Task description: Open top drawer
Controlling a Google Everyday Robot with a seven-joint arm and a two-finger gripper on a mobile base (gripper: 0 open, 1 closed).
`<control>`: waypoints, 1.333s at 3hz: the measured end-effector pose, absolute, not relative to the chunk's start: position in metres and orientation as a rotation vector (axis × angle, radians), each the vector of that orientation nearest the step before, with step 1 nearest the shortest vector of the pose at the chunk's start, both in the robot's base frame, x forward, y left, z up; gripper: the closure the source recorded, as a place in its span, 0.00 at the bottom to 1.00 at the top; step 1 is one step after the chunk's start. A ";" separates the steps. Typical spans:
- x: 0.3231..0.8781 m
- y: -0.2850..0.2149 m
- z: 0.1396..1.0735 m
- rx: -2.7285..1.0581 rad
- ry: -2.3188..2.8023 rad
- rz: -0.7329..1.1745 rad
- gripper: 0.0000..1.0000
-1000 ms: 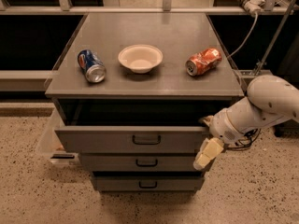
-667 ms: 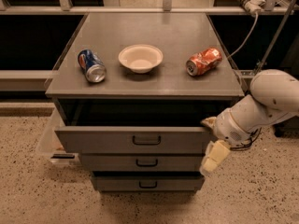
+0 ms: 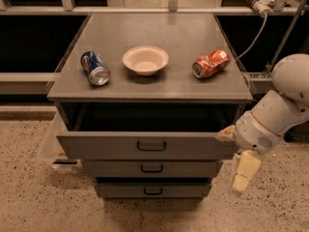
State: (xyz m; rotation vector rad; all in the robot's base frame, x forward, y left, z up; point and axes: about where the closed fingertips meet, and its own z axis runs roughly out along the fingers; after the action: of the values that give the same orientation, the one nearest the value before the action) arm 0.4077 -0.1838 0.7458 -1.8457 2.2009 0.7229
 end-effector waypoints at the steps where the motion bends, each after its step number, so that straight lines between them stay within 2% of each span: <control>1: 0.408 -0.184 0.746 -1.846 2.201 0.723 0.00; 3: 0.485 -0.164 0.720 -1.749 2.101 0.724 0.00; 4: 0.484 -0.165 0.712 -1.740 2.109 0.735 0.00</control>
Offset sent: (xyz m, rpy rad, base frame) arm 0.0820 0.0116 -0.0133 0.1185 -0.1643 -0.0698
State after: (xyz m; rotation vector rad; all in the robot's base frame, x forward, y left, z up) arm 0.4841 -0.1646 0.7119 -1.7399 2.1087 0.7348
